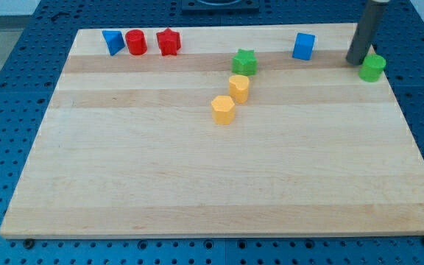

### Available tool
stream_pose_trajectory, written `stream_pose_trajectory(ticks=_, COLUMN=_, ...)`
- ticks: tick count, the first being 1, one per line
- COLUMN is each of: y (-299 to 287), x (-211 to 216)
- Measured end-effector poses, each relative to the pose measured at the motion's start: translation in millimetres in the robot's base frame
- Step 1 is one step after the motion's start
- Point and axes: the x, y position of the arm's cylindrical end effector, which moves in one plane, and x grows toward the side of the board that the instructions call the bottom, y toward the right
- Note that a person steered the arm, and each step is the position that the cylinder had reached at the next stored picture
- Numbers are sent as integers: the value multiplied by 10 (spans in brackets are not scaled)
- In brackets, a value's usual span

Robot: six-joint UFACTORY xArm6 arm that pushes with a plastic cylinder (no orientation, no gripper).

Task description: Push blue cube towards top center

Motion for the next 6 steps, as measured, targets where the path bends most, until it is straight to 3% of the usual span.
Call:
stream_pose_trajectory(ticks=1, y=-53, x=-501)
stream_pose_trajectory(ticks=2, y=-603, x=-438)
stream_pose_trajectory(ticks=4, y=-741, x=53)
stream_pose_trajectory(ticks=5, y=-1095, x=164)
stream_pose_trajectory(ticks=6, y=-1299, x=-140)
